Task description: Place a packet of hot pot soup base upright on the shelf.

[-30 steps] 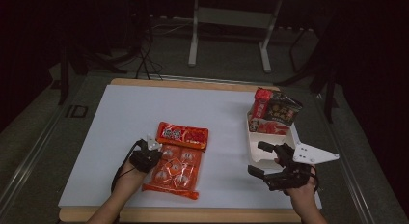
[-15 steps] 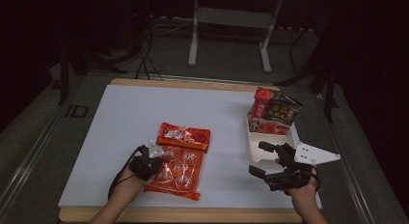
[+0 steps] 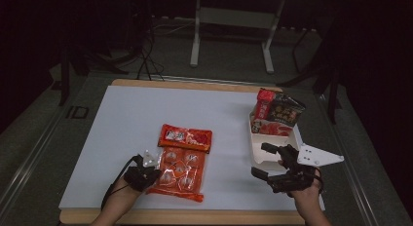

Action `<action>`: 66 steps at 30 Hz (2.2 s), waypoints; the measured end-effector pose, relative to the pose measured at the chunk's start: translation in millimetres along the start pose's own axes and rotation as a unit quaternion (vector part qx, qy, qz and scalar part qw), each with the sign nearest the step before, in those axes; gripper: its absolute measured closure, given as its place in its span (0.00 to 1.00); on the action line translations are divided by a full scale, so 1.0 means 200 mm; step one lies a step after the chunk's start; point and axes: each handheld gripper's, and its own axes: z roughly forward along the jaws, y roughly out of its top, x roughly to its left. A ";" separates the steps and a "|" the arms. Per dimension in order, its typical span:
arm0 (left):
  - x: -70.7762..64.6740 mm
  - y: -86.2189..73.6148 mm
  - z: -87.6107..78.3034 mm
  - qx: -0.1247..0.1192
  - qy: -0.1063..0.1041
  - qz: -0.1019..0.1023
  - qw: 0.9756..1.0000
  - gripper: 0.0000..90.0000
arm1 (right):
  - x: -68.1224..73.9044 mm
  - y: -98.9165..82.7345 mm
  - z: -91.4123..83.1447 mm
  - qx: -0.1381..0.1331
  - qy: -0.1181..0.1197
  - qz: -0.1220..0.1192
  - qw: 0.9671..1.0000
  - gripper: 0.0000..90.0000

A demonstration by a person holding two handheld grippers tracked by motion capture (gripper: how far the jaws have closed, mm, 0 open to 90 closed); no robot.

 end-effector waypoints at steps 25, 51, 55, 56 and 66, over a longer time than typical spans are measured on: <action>-0.06 0.13 -0.11 -0.101 -0.036 0.042 0.993 1.00 | -0.01 -0.01 0.01 -0.001 -0.013 -0.010 1.000 0.19; 0.25 0.24 -0.10 -0.190 -0.013 -0.035 0.981 0.36 | 0.03 0.01 -0.03 -0.015 -0.057 -0.041 0.997 0.12; 0.30 0.24 -0.07 -0.186 -0.003 -0.043 0.982 0.36 | 0.03 0.01 -0.01 -0.008 -0.053 -0.041 0.998 0.12; 0.34 0.25 -0.05 -0.181 0.003 -0.048 0.982 0.36 | 0.04 0.00 0.00 -0.001 -0.047 -0.045 0.998 0.12; 0.50 0.28 0.08 -0.173 0.006 -0.074 0.982 0.36 | 0.06 -0.01 0.03 0.013 -0.041 -0.045 0.998 0.13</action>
